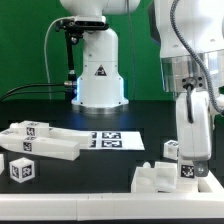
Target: Assemble chair
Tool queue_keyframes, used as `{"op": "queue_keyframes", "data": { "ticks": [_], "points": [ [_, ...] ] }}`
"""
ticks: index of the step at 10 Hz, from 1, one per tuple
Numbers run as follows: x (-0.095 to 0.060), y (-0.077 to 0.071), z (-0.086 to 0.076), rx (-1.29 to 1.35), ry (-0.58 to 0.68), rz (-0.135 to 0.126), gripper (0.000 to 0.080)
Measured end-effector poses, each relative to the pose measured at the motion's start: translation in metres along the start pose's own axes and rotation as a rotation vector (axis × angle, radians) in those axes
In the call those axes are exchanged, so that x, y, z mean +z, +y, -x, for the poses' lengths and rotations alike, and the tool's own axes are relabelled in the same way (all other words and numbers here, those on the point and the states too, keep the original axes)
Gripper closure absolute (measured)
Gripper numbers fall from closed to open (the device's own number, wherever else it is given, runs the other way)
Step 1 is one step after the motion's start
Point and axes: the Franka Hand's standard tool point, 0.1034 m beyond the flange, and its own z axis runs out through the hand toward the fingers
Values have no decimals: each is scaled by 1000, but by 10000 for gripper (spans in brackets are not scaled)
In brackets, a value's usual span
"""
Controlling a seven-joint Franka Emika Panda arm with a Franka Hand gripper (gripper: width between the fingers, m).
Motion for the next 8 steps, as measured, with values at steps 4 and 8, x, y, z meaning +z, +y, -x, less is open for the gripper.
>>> {"op": "queue_keyframes", "data": {
  "ticks": [4, 8],
  "points": [
    [-21, 12, 18, -69, -20, 13, 155],
    [-27, 18, 20, -78, -24, 15, 150]
  ]
}}
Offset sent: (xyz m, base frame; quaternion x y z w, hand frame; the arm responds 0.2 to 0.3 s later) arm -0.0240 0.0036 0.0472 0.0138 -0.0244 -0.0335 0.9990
